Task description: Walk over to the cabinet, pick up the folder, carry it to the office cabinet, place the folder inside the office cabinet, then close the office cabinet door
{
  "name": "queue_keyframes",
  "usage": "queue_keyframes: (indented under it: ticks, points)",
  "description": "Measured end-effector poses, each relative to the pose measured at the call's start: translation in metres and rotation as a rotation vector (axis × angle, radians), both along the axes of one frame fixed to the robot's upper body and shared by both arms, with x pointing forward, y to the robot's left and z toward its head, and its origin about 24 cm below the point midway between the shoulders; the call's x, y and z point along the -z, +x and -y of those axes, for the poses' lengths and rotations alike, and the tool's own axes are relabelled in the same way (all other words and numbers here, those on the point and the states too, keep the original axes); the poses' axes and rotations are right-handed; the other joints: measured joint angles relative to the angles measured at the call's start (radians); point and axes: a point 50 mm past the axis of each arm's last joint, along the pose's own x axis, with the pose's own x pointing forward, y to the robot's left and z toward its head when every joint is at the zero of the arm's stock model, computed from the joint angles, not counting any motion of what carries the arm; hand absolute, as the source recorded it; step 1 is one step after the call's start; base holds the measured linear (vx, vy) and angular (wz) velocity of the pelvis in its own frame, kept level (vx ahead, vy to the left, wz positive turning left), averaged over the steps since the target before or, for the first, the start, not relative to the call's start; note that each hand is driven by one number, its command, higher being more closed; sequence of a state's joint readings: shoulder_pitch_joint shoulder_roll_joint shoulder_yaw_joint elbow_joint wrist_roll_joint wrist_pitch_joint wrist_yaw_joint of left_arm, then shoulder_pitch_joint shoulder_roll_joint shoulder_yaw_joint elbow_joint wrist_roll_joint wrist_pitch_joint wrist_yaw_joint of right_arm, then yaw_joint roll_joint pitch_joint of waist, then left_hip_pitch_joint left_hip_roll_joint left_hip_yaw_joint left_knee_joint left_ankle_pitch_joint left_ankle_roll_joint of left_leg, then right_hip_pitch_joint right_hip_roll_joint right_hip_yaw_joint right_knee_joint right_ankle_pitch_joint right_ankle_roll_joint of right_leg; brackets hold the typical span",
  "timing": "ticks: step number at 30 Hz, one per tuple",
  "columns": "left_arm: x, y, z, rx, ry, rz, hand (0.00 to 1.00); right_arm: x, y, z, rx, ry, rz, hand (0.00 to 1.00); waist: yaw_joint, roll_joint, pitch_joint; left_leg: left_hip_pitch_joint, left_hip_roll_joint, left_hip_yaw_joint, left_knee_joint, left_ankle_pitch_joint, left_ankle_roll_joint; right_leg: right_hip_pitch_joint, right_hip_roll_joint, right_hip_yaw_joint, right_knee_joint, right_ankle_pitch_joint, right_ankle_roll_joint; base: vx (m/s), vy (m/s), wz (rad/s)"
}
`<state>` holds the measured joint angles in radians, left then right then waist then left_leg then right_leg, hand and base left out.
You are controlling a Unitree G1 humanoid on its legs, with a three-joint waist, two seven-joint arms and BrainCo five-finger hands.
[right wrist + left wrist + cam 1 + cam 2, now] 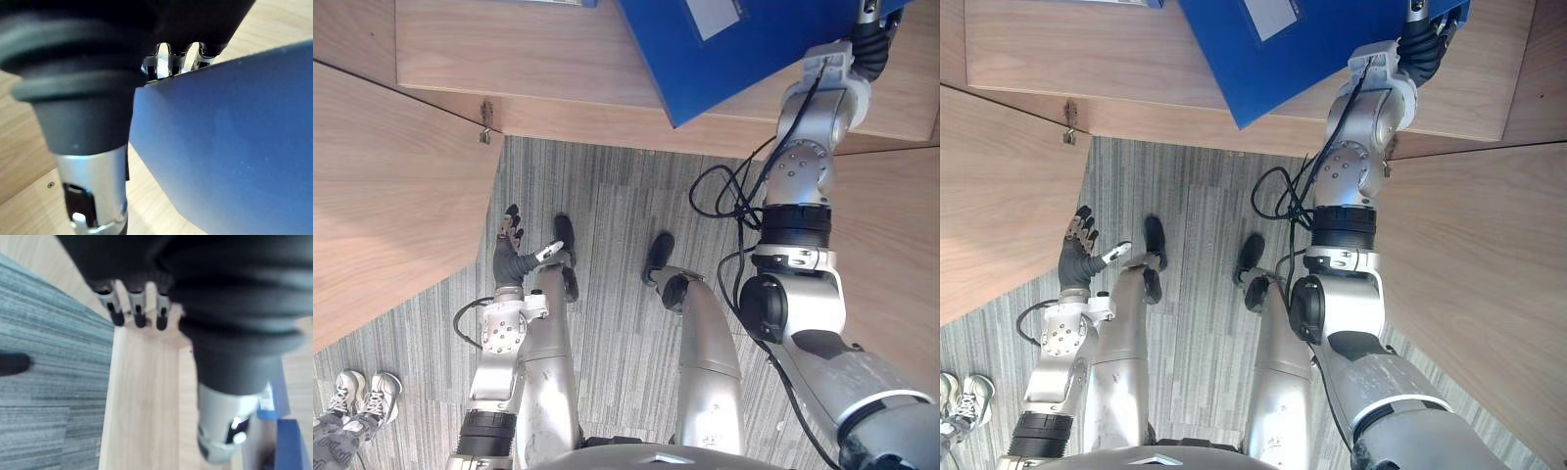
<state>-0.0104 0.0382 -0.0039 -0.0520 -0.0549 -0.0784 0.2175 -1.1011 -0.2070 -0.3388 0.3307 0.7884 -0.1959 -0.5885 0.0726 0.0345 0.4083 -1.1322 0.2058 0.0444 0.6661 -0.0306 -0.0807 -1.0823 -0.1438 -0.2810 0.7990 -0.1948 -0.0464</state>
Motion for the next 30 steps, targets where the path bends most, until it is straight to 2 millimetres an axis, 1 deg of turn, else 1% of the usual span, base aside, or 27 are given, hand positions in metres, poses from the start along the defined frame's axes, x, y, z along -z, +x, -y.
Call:
queue_keyframes:
  ticks: [5, 6, 9, 13, 17, 19, 22, 24, 25, 26, 27, 29, 30]
  points:
    - [0.000, 0.002, 0.000, -0.001, 0.000, -0.001, 0.00, 0.009, -0.001, 0.010, 0.053, -0.015, -0.045, 0.00, 0.000, 0.000, 0.000, 0.000, -0.001, 0.001, -0.007, 0.008, 0.000, 0.000, 0.001, -0.002, -0.011, 0.005, 0.001, 0.00, 0.000, 0.00]
    - [-0.001, 0.002, 0.000, -0.002, -0.001, 0.001, 0.00, 0.013, -0.002, 0.014, 0.085, -0.033, -0.074, 0.00, 0.000, 0.000, 0.000, 0.000, -0.001, 0.002, -0.007, 0.008, 0.000, 0.000, 0.001, -0.001, -0.013, 0.006, 0.002, 0.00, 0.000, 0.00]
    - [-0.003, 0.004, 0.000, -0.013, -0.003, 0.007, 0.00, 0.015, -0.004, 0.025, 0.145, -0.053, -0.110, 0.00, 0.000, -0.001, 0.000, 0.000, -0.001, 0.005, -0.006, 0.007, 0.000, 0.000, 0.002, 0.001, -0.017, 0.010, 0.004, -0.01, 0.001, -0.03]
    - [-0.005, 0.010, 0.002, -0.009, -0.003, 0.012, 0.00, 0.009, -0.014, 0.041, 0.268, -0.168, -0.151, 0.00, -0.003, -0.001, 0.001, -0.002, 0.003, 0.010, -0.004, 0.005, 0.003, 0.000, 0.008, 0.007, -0.031, 0.017, 0.016, -0.03, 0.003, -0.07]
    - [-0.012, 0.015, 0.005, -0.001, -0.007, 0.039, 0.00, 0.004, -0.020, 0.047, 0.372, -0.250, -0.196, 0.00, -0.015, -0.002, 0.001, -0.003, 0.008, 0.013, 0.000, 0.002, 0.009, 0.003, 0.012, 0.012, -0.043, 0.025, 0.020, -0.02, 0.004, -0.07]
    - [-0.016, 0.018, 0.006, 0.002, -0.012, 0.055, 0.00, 0.003, -0.025, 0.051, 0.429, -0.269, -0.217, 0.00, -0.017, -0.002, 0.001, -0.003, 0.008, 0.015, 0.001, 0.001, 0.011, 0.003, 0.012, 0.015, -0.046, 0.028, 0.021, -0.02, 0.003, -0.04]
    - [-0.017, 0.019, 0.006, 0.000, -0.012, 0.057, 0.00, 0.005, -0.035, 0.057, 0.520, -0.325, -0.236, 0.00, -0.016, -0.003, 0.002, -0.006, 0.010, 0.016, 0.011, -0.006, 0.017, 0.003, 0.013, 0.017, -0.046, 0.028, 0.021, -0.01, -0.001, -0.03]
    - [-0.017, 0.018, 0.003, -0.012, 0.005, 0.057, 0.00, 0.012, -0.047, 0.061, 0.607, -0.400, -0.248, 0.00, -0.016, -0.006, 0.003, -0.006, 0.010, 0.017, 0.013, -0.009, 0.018, 0.003, 0.013, 0.018, -0.046, 0.031, 0.019, 0.00, 0.000, 0.00]
    - [-0.017, 0.018, 0.003, -0.015, 0.006, 0.057, 0.00, 0.014, -0.048, 0.061, 0.621, -0.413, -0.251, 0.00, -0.016, -0.007, 0.004, -0.006, 0.010, 0.017, 0.013, -0.009, 0.017, 0.003, 0.013, 0.018, -0.046, 0.031, 0.019, 0.00, 0.000, 0.00]
    - [-0.016, 0.018, 0.001, -0.022, 0.007, 0.055, 0.00, 0.019, -0.054, 0.062, 0.659, -0.456, -0.261, 0.00, -0.017, -0.008, 0.004, -0.006, 0.011, 0.024, 0.015, -0.016, 0.021, 0.004, 0.013, 0.018, -0.048, 0.027, 0.026, 0.00, -0.002, -0.04]
    - [-0.012, 0.019, 0.000, -0.028, 0.010, 0.038, 0.00, 0.027, -0.061, 0.061, 0.705, -0.518, -0.274, 0.00, -0.016, -0.008, 0.004, -0.002, 0.011, 0.032, 0.015, -0.024, 0.027, 0.005, 0.012, 0.024, -0.048, 0.024, 0.030, 0.00, -0.002, -0.05]
    - [-0.008, 0.019, -0.002, -0.036, 0.019, 0.019, 0.00, 0.034, -0.068, 0.058, 0.757, -0.599, -0.289, 0.00, -0.018, -0.008, 0.004, 0.000, 0.013, 0.039, 0.018, -0.033, 0.030, 0.006, 0.011, 0.029, -0.048, 0.022, 0.034, 0.00, 0.001, -0.08]
    - [-0.007, 0.019, -0.002, -0.038, 0.015, 0.014, 0.00, 0.041, -0.074, 0.054, 0.790, -0.683, -0.301, 0.00, -0.020, -0.008, 0.004, 0.000, 0.014, 0.041, 0.028, -0.042, 0.031, 0.008, 0.010, 0.031, -0.046, 0.020, 0.037, 0.01, 0.006, -0.08]
